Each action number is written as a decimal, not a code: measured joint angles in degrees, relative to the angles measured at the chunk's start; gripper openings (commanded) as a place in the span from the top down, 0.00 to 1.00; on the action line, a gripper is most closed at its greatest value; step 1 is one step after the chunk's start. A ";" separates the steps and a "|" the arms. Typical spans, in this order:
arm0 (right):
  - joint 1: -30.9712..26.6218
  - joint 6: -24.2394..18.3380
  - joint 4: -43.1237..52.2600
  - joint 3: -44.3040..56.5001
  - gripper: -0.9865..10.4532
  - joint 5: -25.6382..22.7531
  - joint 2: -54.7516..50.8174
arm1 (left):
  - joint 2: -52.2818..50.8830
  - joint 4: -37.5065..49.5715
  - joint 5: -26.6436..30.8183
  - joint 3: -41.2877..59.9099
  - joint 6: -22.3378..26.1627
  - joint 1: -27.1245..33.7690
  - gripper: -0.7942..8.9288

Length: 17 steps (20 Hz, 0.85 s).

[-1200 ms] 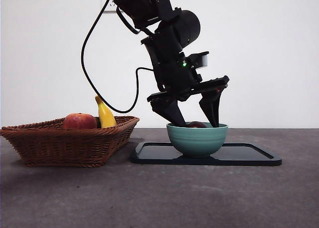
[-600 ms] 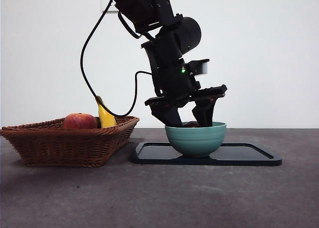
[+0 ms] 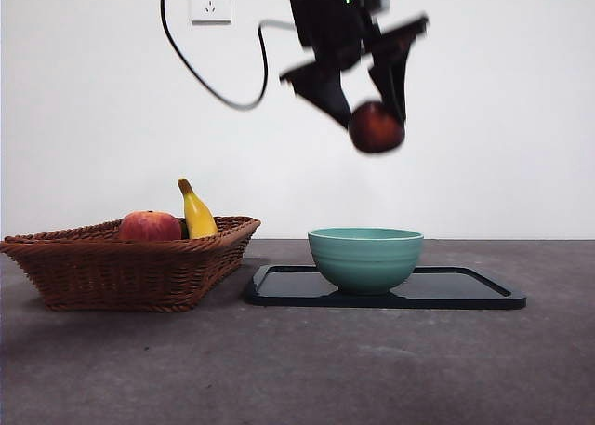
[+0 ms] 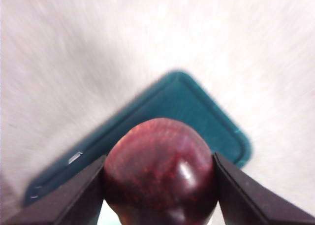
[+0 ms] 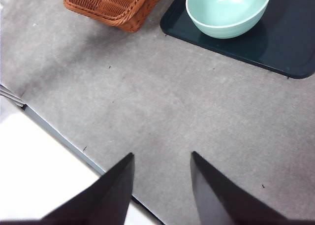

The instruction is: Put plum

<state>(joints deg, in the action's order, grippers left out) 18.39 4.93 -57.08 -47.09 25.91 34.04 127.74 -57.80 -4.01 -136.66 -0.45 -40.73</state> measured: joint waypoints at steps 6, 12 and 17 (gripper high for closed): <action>0.00 0.00 -0.15 0.00 0.75 -0.04 0.00 | -13.00 -9.05 0.02 -1.88 0.17 3.76 0.68; 0.00 0.00 -0.17 0.00 0.75 -0.04 -1.01 | -25.44 -20.09 0.04 -2.12 0.17 8.66 0.68; 0.00 -0.02 -0.24 0.00 0.75 -0.04 -1.79 | -31.41 -23.28 0.07 -1.40 0.17 10.12 0.68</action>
<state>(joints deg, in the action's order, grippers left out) 18.39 4.91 -57.32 -47.09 25.87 32.25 96.33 -81.08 -3.95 -138.06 -0.27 -30.61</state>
